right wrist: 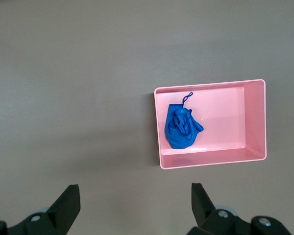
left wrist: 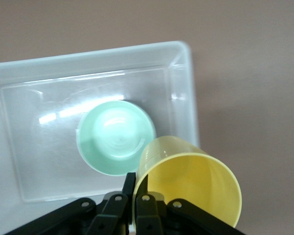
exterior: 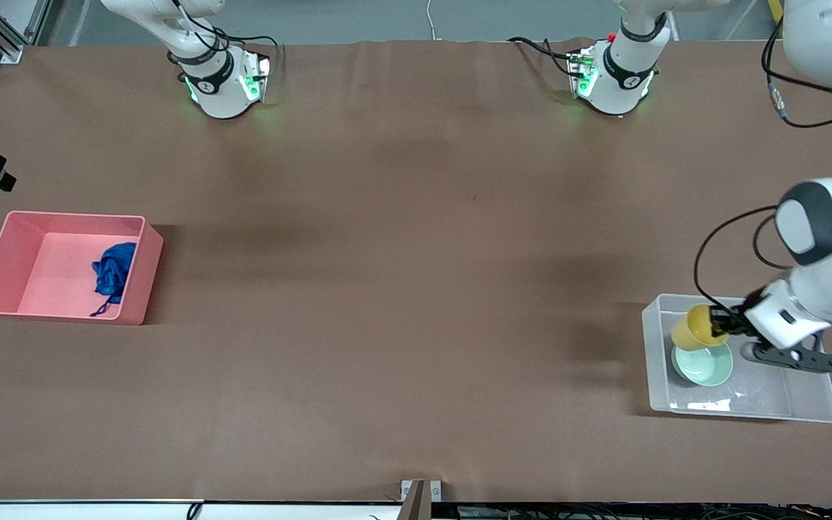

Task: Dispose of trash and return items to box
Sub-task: 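Carry the yellow cup with the left gripper into the green bowl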

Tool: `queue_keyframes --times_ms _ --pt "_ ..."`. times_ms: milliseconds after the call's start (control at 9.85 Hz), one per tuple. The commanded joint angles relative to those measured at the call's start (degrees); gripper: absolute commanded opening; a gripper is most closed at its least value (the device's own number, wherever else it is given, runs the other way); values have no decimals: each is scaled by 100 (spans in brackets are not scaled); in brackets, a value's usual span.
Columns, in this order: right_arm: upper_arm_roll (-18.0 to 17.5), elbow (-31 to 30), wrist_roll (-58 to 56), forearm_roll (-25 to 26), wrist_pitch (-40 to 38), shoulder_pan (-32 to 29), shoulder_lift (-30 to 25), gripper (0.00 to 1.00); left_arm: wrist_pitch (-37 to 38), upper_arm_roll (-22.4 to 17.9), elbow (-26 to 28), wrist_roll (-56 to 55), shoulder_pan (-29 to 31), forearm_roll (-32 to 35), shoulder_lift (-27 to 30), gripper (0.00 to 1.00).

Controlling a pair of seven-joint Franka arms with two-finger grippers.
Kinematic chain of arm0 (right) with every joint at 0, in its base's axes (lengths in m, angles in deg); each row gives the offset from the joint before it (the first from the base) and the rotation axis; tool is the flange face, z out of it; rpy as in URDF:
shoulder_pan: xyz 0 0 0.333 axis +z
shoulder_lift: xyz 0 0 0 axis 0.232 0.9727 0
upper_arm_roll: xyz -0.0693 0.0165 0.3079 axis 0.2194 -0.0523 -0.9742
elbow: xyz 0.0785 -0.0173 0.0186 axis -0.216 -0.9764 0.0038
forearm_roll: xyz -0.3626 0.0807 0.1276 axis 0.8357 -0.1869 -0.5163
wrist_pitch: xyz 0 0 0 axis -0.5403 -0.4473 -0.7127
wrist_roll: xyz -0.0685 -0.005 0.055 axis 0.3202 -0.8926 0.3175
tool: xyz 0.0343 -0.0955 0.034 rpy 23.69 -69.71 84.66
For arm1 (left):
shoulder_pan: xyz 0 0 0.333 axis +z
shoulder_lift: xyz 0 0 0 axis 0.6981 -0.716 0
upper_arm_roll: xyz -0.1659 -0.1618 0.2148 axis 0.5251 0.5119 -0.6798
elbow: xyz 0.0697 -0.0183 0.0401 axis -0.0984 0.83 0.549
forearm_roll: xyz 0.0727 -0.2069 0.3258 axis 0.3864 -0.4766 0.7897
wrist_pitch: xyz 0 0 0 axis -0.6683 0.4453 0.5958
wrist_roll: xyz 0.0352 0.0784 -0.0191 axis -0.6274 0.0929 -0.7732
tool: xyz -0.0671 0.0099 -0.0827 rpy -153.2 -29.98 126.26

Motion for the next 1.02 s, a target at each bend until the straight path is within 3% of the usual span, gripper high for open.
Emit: queue_keyframes --times_ms 0,711,812,914 --pt "-4 -61 -3 14 30 5 -55 100 156 -348 -414 627 4 -159 -632 0" --pt "-4 -61 -3 14 13 5 -55 100 -433 -393 -406 682 110 -299 -1257 8" --pt "-4 -61 -11 14 4 5 -55 100 -424 -393 -406 612 101 -317 -1196 39" --pt "-4 -61 -11 14 13 5 -55 100 -390 -393 -362 690 92 -299 -1117 99"
